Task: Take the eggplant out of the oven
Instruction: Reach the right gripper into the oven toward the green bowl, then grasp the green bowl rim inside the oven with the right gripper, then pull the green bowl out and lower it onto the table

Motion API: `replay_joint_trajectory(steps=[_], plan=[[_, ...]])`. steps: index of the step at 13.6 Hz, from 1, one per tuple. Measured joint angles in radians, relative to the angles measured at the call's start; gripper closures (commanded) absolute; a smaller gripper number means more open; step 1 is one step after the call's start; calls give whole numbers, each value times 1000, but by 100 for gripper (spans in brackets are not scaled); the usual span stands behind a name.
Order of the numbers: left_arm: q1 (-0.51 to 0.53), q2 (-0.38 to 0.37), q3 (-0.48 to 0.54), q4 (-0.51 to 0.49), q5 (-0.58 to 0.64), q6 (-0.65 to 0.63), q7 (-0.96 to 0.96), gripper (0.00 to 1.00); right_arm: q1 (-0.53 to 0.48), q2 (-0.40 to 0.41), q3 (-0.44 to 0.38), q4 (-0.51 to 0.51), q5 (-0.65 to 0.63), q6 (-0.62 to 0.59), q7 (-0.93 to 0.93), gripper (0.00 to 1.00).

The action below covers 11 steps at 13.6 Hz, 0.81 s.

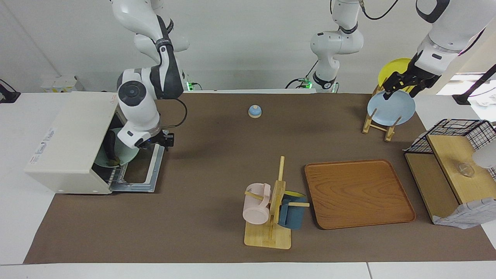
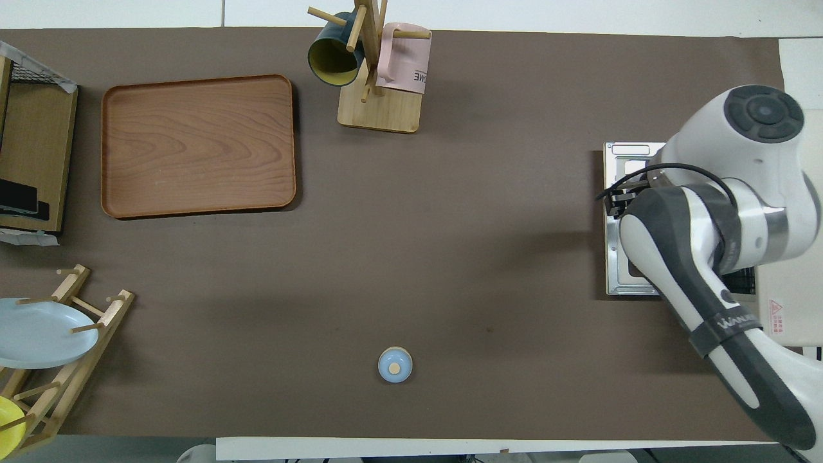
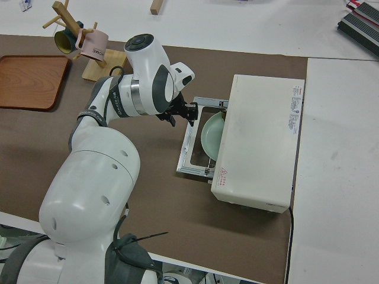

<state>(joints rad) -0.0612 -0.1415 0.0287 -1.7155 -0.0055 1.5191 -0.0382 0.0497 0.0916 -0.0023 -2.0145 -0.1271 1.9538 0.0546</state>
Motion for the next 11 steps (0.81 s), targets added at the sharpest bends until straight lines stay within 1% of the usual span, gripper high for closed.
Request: replay_joint_trajectory(steps=[2, 4, 5, 6, 7, 8, 9, 10, 11], plan=[[0, 0, 0, 0, 0, 0, 0, 0, -33, -3, -1, -21, -10, 8, -30, 41], [0, 0, 0, 0, 0, 0, 0, 0, -40, -3, -1, -41, -20, 28, -65, 43], [0, 0, 0, 0, 0, 0, 0, 0, -43, -3, -1, -49, -23, 42, -77, 45], [0, 0, -1, 0, 0, 0, 0, 0, -46, -3, -1, -60, -26, 56, -85, 50], [-1, 0, -4, 0, 0, 0, 0, 0, -49, -3, -1, -72, -38, 71, -96, 60], [-2, 0, -9, 0, 0, 0, 0, 0, -54, -3, -1, -86, -54, 88, -119, 82], [-3, 0, -13, 0, 0, 0, 0, 0, -58, -3, -1, -95, -67, 98, -143, 94], [-3, 0, -14, 0, 0, 0, 0, 0, -58, -3, -1, -100, -87, 101, -158, 100], [-1, 0, -12, 0, 0, 0, 0, 0, -55, -3, 2, -101, -108, 101, -164, 100]])
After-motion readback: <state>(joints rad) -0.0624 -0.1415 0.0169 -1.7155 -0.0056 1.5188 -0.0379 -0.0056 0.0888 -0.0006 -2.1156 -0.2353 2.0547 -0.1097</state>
